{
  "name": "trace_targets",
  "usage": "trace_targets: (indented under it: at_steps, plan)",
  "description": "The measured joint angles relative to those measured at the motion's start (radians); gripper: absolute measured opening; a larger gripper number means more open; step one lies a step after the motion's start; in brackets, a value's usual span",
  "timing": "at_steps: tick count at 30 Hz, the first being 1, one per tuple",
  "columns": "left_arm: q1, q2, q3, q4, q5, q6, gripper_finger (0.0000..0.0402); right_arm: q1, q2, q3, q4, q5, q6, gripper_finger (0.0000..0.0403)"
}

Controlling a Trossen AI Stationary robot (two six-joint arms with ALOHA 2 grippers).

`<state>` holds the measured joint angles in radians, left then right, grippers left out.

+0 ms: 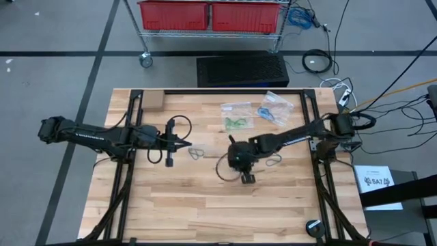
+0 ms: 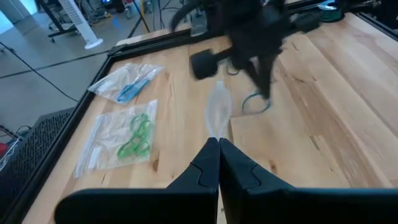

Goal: Sort rubber bands
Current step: Put the blue rubber band into the transparent zip bag

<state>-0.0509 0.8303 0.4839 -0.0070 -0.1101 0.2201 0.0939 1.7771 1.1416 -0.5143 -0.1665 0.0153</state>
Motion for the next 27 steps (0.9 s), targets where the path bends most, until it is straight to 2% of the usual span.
trace_targets:
  at_steps: [3,6,14,21,27]
  plan:
    - [0.000,0.002,0.000,0.008,0.000,-0.001,0.0003,0.061,-0.049,-0.001,0.019,0.021,0.067,0.0000]
    - [0.000,0.014,0.000,0.027,0.000,-0.001,0.0003,0.103,-0.110,0.006,0.060,0.099,0.103,0.0000]
    - [0.000,0.068,0.000,0.069,0.000,-0.002,0.0003,0.126,-0.169,0.108,0.128,0.270,0.083,0.0000]
    - [0.000,0.098,0.000,0.120,0.040,0.004,0.0003,0.086,-0.134,0.210,0.130,0.303,-0.036,0.0000]
    - [0.000,0.098,0.000,0.129,0.067,0.003,0.0003,0.028,-0.084,0.236,0.140,0.297,-0.084,0.0000]
